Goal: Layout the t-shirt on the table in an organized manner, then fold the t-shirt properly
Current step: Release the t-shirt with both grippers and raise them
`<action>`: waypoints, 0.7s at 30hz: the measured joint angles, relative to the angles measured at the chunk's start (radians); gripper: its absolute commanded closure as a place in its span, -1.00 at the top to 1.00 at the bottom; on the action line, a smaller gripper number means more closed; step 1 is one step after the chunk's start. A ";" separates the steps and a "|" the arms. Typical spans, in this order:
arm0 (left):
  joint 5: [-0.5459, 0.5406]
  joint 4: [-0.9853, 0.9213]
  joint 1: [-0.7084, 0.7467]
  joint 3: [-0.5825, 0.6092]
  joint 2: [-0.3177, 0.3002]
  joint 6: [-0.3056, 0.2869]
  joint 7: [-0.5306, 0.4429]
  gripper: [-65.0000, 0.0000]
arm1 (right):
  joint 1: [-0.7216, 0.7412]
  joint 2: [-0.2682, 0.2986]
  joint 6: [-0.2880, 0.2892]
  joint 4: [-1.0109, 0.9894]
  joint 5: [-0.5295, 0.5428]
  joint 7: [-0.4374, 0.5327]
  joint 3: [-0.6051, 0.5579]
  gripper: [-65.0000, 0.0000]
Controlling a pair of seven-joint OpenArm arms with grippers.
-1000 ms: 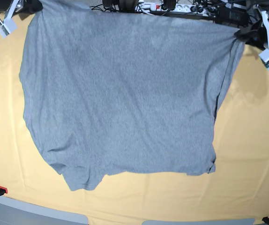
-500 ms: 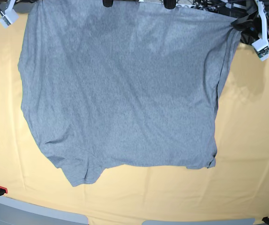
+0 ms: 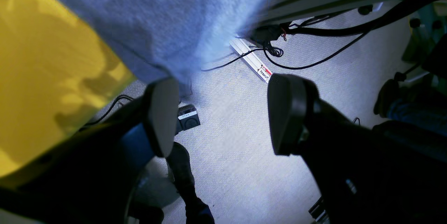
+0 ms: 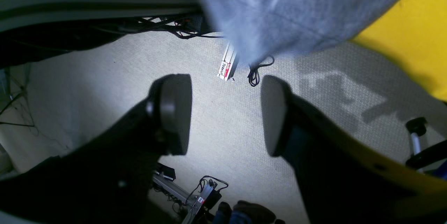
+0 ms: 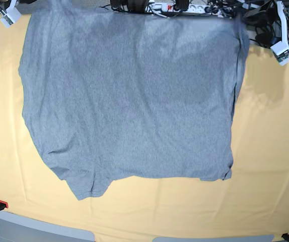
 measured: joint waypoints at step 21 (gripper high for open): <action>0.026 -0.366 -0.465 -0.210 0.105 0.019 -0.109 0.28 | 0.030 0.002 0.000 0.094 0.111 -0.007 0.000 0.05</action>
